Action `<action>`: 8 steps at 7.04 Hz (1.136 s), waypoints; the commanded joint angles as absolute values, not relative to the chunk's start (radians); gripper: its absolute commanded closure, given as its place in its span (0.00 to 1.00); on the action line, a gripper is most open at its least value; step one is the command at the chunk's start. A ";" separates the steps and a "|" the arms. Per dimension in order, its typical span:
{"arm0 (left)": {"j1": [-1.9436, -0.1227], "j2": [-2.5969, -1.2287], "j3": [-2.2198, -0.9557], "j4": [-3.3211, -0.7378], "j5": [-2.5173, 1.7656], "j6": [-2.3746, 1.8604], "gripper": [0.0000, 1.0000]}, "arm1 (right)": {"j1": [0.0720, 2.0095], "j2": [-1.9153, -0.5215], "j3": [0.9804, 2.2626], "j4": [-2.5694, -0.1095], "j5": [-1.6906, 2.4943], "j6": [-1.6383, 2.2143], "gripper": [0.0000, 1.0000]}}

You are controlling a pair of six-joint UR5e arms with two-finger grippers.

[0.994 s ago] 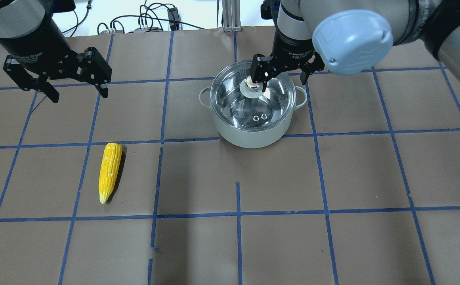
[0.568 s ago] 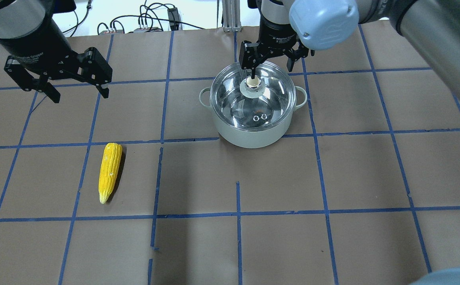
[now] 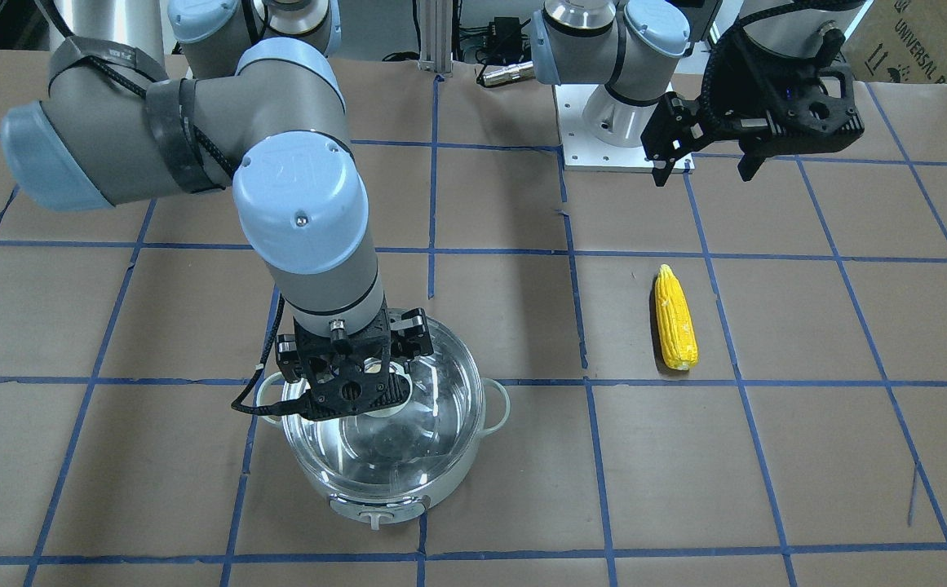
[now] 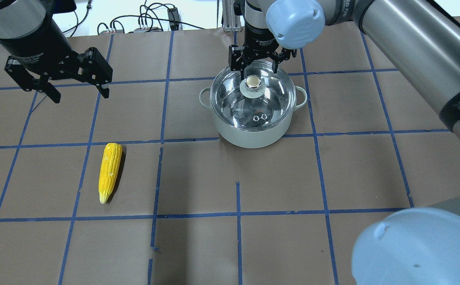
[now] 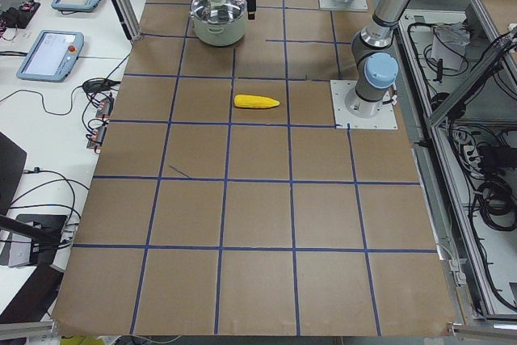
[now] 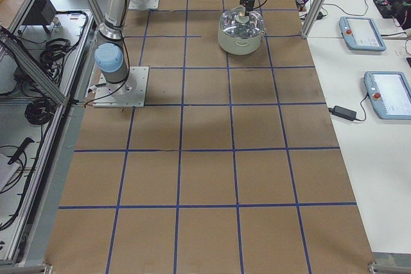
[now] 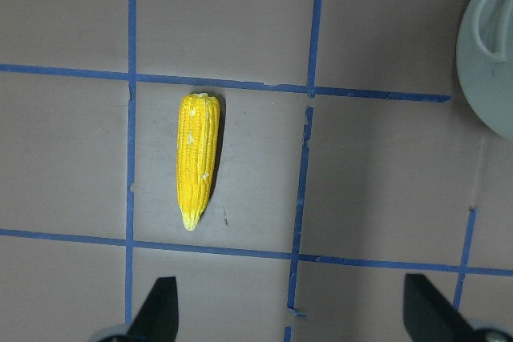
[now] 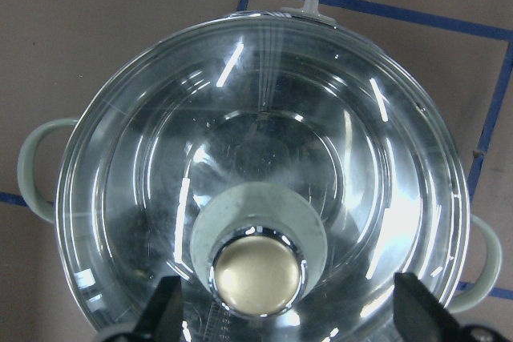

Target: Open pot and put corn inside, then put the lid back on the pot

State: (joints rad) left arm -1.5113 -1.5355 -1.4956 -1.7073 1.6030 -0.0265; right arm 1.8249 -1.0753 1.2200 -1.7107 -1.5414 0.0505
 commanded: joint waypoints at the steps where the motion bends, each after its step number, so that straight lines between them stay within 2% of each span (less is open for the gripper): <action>1: -1.511 -1.536 -1.496 -1.707 1.601 -0.026 0.00 | 1.825 -1.045 1.195 -1.721 -1.548 0.055 0.08; 7: -1.508 -1.536 -1.496 -1.706 1.605 -0.026 0.00 | 1.850 -1.043 1.235 -1.718 -1.546 0.067 0.11; 8: -1.508 -1.536 -1.496 -1.707 1.606 -0.026 0.00 | 1.850 -1.042 1.233 -1.718 -1.548 0.064 0.16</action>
